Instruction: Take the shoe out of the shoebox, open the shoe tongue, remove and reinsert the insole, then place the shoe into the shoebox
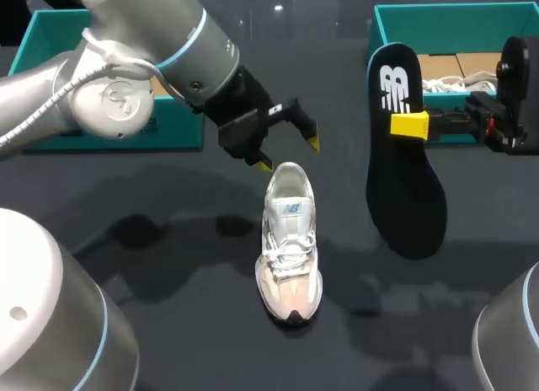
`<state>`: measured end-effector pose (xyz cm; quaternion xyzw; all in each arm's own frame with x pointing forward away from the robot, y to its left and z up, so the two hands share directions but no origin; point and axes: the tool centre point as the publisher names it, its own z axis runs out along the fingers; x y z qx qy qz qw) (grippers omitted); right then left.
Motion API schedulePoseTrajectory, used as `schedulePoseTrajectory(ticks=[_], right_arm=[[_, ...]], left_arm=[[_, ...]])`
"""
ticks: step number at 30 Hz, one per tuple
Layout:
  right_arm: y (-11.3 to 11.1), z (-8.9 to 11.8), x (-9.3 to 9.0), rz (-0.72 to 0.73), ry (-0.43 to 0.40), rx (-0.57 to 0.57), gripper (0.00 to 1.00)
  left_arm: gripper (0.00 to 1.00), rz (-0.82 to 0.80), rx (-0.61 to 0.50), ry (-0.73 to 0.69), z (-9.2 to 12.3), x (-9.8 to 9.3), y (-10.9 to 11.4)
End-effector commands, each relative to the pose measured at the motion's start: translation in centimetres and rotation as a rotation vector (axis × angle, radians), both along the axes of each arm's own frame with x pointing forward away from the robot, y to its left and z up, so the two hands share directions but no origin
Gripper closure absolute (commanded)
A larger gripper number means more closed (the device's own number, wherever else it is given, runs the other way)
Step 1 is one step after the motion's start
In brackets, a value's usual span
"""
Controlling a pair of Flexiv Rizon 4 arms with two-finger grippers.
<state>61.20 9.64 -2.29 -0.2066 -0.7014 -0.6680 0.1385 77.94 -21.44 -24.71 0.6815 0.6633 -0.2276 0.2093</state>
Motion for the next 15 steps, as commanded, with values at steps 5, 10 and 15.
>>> schedulePoseTrajectory(ticks=[5, 10, 15], right_arm=[[-0.1, -0.1, -0.5, -0.009, 0.000, 0.000, 1.00], [-0.1, -0.1, -0.5, -0.009, 0.000, 0.000, 1.00], [-0.1, -0.1, -0.5, -0.009, 0.000, 0.000, 1.00]], left_arm=[[0.00, -0.005, -0.254, -0.052, 2.1, 1.1, -0.2], [0.00, -0.042, -0.374, -0.025, 3.5, 1.9, -0.7], [0.00, -0.042, -0.374, -0.025, 3.5, 1.9, -0.7]])
